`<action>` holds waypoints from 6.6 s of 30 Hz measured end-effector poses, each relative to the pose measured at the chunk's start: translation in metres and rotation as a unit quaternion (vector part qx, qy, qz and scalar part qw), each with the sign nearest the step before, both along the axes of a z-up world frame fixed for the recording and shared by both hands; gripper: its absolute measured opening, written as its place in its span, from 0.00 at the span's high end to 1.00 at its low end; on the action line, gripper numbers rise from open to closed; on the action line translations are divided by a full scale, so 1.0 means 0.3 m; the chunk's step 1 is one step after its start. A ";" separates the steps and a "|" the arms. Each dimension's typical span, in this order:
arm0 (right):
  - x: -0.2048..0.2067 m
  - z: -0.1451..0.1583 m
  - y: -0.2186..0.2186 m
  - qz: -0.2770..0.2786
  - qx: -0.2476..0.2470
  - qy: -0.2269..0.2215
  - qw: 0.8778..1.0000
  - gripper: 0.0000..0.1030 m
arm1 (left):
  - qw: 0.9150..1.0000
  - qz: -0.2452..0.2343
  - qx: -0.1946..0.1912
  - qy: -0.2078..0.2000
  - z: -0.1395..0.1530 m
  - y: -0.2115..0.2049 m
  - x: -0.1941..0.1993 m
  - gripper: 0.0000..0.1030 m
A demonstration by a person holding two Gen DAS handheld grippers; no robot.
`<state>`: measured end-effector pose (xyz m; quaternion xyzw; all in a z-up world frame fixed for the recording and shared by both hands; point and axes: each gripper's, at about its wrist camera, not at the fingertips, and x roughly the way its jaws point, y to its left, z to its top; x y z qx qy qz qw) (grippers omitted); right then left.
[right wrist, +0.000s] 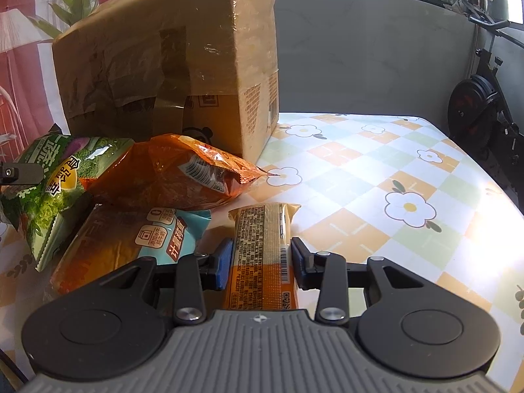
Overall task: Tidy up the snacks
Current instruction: 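Grasp the green cucumber chip bag with the left tool while the right grasps the brown snack bar, then lift both snacks over the box and open both tools to drop them inside, then withdraw both open tools from the box back toward the snack pile, then grasp the small green cake pack with the left tool while the right grasps the large bread pack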
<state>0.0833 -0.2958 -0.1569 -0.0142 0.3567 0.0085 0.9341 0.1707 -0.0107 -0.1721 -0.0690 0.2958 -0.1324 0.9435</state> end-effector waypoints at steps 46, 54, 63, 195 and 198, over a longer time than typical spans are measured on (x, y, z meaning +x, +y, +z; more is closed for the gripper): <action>-0.063 0.289 -0.035 -0.027 0.050 -0.097 0.994 0.63 | 0.987 0.021 -0.010 -0.157 0.319 0.090 -0.134 0.49; 0.060 0.471 0.043 0.032 0.054 -0.149 0.987 0.63 | 0.978 0.021 0.000 -0.206 0.446 0.071 -0.096 0.48; 0.371 0.604 0.133 0.075 0.039 -0.177 0.981 0.63 | 0.973 0.026 0.013 -0.228 0.597 0.005 0.083 0.48; -0.028 0.035 0.239 0.038 0.043 0.010 0.998 0.24 | 0.997 -0.056 0.047 0.021 0.027 -0.008 -0.142 0.53; -0.029 0.035 0.236 0.039 0.048 0.009 0.998 0.24 | 0.997 -0.049 0.051 0.040 0.005 -0.020 -0.091 0.55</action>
